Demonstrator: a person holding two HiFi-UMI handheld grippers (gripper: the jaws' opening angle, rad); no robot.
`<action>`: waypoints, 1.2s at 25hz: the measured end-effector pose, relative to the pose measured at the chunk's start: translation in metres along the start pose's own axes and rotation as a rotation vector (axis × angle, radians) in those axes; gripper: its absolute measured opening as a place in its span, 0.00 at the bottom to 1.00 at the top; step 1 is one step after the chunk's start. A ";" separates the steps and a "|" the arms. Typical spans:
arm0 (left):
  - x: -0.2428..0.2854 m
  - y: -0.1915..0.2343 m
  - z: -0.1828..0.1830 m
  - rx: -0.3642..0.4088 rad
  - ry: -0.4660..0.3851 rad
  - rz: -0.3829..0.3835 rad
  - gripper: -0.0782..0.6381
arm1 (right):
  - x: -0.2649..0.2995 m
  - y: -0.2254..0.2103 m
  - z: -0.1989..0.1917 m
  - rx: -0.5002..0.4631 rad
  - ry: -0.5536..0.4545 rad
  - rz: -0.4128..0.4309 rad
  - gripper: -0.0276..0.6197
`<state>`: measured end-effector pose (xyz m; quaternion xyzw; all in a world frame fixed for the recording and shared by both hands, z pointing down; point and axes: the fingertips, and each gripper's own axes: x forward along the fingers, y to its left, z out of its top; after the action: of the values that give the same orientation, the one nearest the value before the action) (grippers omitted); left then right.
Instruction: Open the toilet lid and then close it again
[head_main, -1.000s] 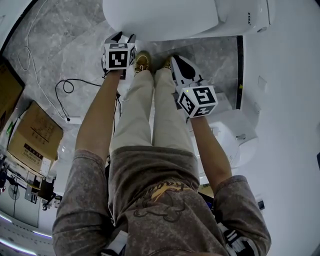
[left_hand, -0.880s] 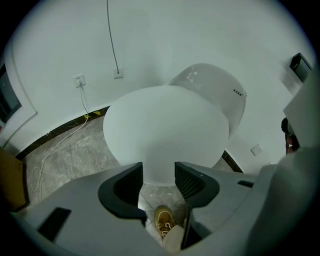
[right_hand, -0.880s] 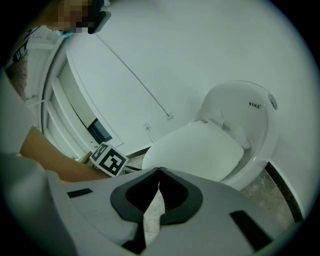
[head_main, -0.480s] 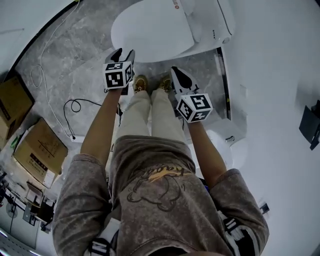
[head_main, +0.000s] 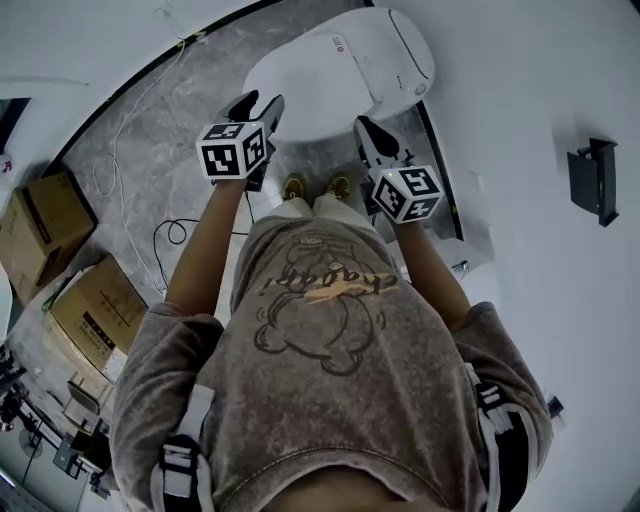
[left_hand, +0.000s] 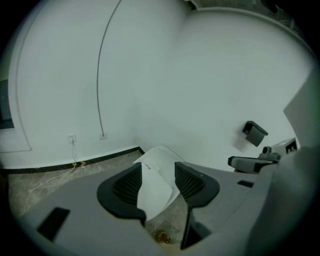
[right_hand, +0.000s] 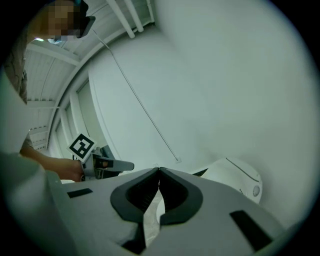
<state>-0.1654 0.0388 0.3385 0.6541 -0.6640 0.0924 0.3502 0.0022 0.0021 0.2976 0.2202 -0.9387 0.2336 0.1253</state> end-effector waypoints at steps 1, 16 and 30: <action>-0.010 -0.011 0.009 0.010 -0.019 -0.024 0.39 | -0.007 0.002 0.010 -0.010 -0.020 0.000 0.08; -0.076 -0.108 0.053 0.215 -0.318 -0.181 0.12 | -0.069 -0.003 0.049 -0.136 -0.160 -0.060 0.09; -0.077 -0.112 0.037 0.259 -0.371 -0.162 0.12 | -0.071 -0.008 0.038 -0.148 -0.165 -0.030 0.08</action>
<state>-0.0810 0.0653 0.2284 0.7504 -0.6450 0.0267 0.1419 0.0630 0.0018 0.2442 0.2430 -0.9571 0.1429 0.0668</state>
